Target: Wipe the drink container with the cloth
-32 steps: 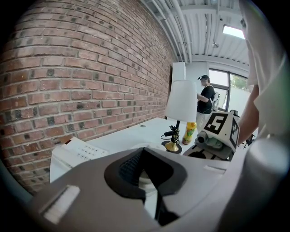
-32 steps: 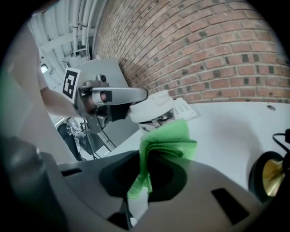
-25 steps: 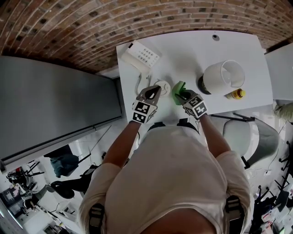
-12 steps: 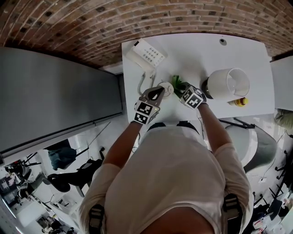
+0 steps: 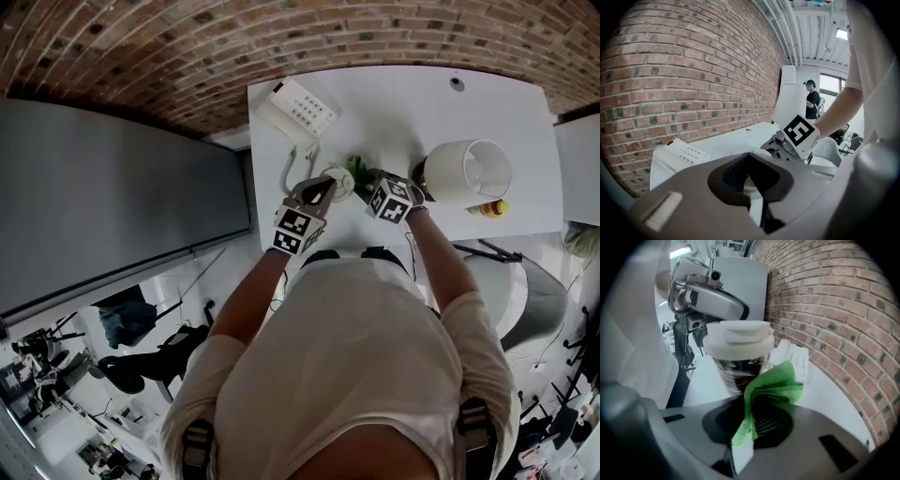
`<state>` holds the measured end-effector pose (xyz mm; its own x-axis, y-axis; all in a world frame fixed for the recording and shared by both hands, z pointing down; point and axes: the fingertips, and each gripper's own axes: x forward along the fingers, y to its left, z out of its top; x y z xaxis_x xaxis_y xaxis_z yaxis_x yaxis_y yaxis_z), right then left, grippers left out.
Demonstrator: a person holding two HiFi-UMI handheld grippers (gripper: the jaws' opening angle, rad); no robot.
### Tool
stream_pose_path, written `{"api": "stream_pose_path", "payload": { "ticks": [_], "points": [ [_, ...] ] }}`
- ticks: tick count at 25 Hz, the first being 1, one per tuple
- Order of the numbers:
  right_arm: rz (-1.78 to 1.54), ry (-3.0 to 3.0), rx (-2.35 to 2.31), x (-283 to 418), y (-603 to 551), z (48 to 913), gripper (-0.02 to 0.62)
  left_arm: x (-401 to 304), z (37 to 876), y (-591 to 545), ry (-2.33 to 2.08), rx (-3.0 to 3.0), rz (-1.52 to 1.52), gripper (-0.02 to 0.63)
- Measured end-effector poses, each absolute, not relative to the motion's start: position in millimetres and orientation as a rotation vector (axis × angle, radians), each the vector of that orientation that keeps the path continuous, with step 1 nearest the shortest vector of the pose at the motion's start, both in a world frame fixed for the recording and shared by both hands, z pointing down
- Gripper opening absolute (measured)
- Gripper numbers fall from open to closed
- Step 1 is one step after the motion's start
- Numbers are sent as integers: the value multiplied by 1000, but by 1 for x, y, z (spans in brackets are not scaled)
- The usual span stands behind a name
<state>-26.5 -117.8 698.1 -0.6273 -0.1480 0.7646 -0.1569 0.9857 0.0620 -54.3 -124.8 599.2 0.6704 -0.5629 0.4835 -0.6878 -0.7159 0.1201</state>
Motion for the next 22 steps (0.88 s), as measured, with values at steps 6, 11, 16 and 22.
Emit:
{"api": "stream_pose_path", "payload": {
  "ticks": [6, 11, 16, 22],
  "points": [
    [208, -2321, 306, -25, -102, 699, 43, -54, 599, -125, -989, 2596, 602, 8],
    [421, -2376, 425, -30, -87, 699, 43, -53, 598, -125, -998, 2601, 579, 8],
    [586, -2417, 496, -42, -70, 697, 43, -51, 599, -124, -975, 2604, 571, 8],
    [894, -2432, 661, -46, -66, 701, 43, -43, 598, -120, -943, 2621, 539, 8]
  ]
}}
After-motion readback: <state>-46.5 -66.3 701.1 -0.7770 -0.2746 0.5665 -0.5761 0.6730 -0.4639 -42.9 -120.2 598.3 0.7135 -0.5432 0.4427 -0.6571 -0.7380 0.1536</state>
